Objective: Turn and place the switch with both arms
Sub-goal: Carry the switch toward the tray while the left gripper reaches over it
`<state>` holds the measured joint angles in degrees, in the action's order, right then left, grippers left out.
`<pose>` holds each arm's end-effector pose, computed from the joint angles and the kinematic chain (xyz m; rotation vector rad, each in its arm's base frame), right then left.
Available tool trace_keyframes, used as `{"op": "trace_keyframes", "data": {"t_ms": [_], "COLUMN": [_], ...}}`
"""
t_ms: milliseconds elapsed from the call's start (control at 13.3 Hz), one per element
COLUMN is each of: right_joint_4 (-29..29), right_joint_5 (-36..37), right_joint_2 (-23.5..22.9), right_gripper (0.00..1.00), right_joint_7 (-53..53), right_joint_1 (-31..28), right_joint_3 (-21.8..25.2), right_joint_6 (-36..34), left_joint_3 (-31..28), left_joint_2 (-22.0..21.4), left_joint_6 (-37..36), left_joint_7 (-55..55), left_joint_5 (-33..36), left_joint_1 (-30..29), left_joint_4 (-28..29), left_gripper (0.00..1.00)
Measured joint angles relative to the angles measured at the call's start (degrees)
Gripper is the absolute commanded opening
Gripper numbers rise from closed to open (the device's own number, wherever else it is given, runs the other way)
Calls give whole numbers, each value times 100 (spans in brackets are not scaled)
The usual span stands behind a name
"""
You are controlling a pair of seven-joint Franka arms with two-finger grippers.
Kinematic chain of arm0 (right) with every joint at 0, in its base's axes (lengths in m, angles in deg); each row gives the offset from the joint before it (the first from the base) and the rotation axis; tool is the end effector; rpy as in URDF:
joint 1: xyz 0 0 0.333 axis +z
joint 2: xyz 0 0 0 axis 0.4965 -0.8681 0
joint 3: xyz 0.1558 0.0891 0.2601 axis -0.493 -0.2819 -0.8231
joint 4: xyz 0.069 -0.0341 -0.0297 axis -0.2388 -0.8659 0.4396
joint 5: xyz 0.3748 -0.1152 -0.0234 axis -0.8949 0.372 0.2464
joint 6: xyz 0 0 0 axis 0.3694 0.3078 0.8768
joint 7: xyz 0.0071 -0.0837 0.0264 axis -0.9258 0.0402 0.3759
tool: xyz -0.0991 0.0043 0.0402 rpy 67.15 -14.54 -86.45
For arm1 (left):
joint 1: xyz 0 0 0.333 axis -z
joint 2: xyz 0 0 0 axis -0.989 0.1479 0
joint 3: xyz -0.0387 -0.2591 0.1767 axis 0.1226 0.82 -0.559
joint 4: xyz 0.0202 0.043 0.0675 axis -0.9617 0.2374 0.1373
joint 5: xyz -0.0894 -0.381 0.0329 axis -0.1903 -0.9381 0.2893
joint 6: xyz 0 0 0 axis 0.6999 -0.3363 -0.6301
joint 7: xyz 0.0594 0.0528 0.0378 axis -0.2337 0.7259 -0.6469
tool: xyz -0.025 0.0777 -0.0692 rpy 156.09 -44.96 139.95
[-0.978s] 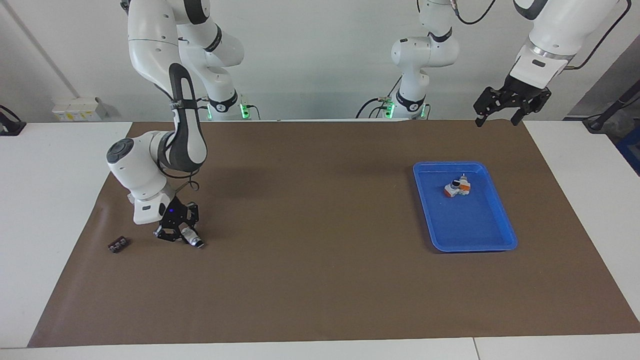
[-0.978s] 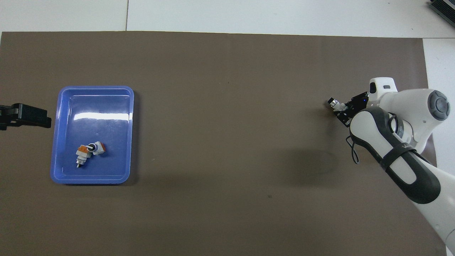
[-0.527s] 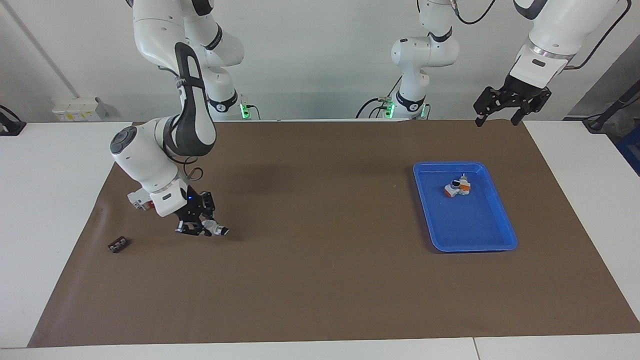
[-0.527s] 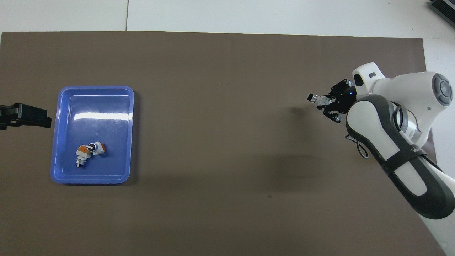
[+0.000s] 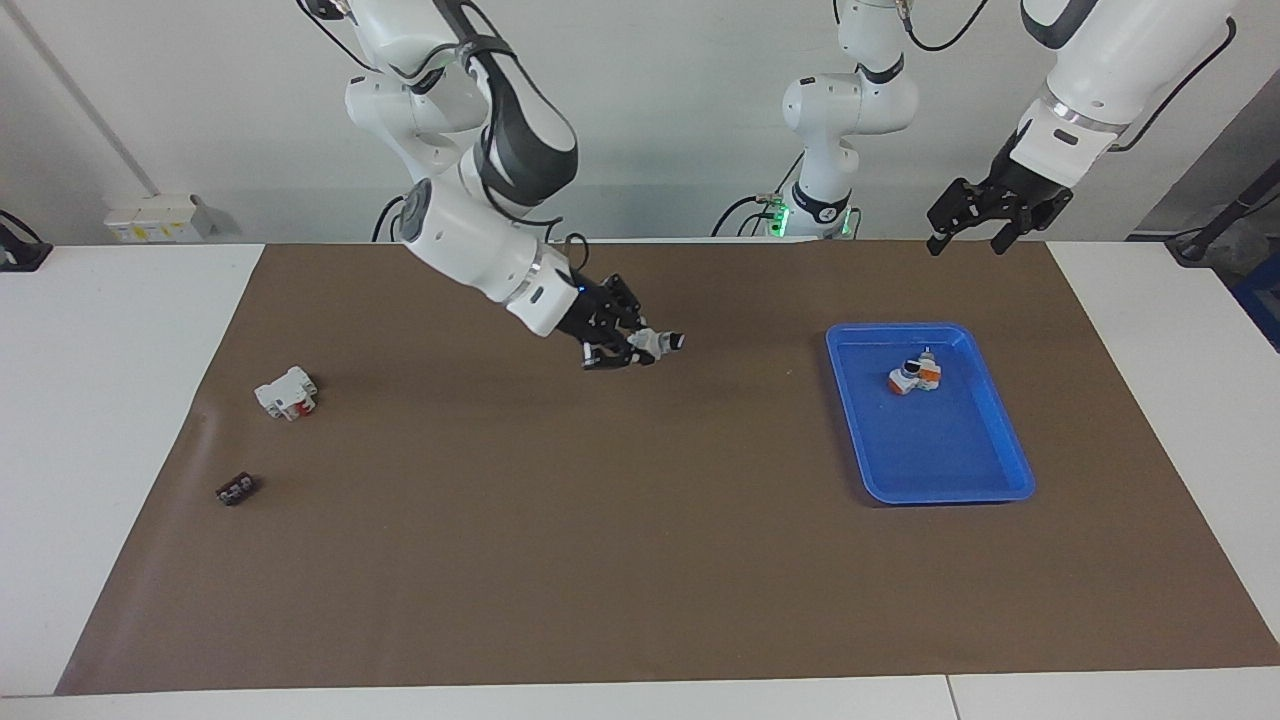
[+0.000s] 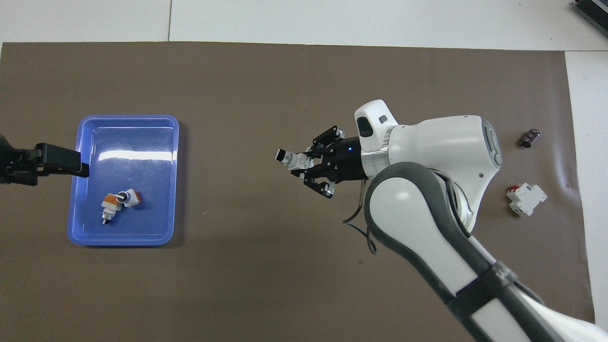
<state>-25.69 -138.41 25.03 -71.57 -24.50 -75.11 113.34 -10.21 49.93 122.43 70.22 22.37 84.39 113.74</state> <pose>0.5456 0.3107 0.4630 -1.9663 -1.4416 -0.6965 0.5154 -0.0398 0.6279 2.9563 0.1344 -0.0853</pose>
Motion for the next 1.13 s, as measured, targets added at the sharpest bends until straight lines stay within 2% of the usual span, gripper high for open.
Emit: {"op": "trace_keyframes", "data": {"t_ms": [226,451,752,978,1128], "right_joint_4": [68,78,81,81,81], "right_joint_5": [-10,-10,-7,-4,2], "right_joint_2": [201,257,266,267,267], "right_gripper": [0,0,0,0,0], "right_joint_7": [714,910,911,914,965], "right_joint_1": [662,992,1023,1157,1265], "right_joint_3": [-27,-31,-25,-26,-27], "right_joint_6": [796,1065,1091,1426,1574], "left_joint_3": [-19,-13,126,162,171], "left_joint_2": [-123,-217,-283,-309,-320], "left_joint_6": [-2,8,304,802,876], "left_joint_7": [-417,-566,-568,-464,-208], "left_joint_5": [-901,-1770,-2054,-2088,-2101], "left_joint_1": [-140,-238,-32,395,513], "left_joint_4": [179,342,506,681,722], "left_gripper": [81,78,72,72,72]}}
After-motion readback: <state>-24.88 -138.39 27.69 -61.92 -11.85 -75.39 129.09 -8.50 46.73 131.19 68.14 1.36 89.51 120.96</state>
